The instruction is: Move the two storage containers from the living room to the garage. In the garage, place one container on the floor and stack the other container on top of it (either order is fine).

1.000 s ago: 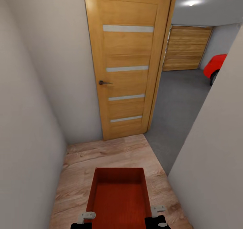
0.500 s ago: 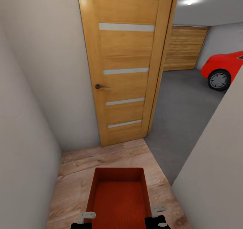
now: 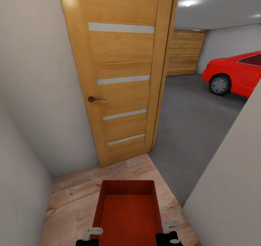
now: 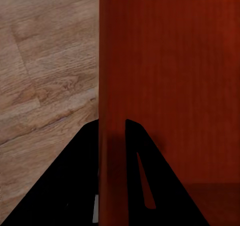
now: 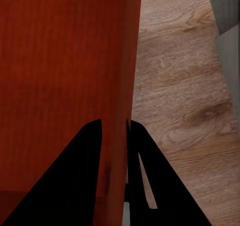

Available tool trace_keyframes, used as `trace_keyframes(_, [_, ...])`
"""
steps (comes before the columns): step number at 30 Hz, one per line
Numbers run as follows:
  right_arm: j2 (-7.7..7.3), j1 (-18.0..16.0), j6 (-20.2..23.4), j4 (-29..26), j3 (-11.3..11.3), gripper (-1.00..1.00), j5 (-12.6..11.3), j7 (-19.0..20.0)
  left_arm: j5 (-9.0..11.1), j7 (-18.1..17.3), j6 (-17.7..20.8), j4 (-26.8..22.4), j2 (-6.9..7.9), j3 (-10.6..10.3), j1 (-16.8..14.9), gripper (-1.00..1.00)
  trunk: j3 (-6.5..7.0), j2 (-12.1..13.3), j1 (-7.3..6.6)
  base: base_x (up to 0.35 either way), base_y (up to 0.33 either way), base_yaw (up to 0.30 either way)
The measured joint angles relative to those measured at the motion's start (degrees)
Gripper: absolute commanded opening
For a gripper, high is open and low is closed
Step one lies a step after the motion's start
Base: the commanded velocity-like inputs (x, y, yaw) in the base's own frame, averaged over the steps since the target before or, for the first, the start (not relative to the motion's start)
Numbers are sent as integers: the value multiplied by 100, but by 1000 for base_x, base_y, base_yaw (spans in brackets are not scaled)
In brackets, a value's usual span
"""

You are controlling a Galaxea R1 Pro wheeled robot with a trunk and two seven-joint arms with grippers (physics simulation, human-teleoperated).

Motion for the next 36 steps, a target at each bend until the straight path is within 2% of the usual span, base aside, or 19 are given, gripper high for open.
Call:
trace_keyframes(10, [0, 0, -1, 4, -1, -100, 1, 1, 1, 1, 0, 1, 0, -2, 0, -100, 13, 0, 0, 328, 118, -64])
trace_keyframes(22, [0, 0, -5, 4, -1, -100, 0, 1, 0, 1, 0, 0, 0, -2, 0, -100, 85, 0, 0, 297, 167, -187])
trace_keyframes(36, [0, 0, -2, -1, 1, -100, -1, -1, -1, 0, 0, -3, 1, 0, 1, -100, 131, 1, 3, 60, 46, -92])
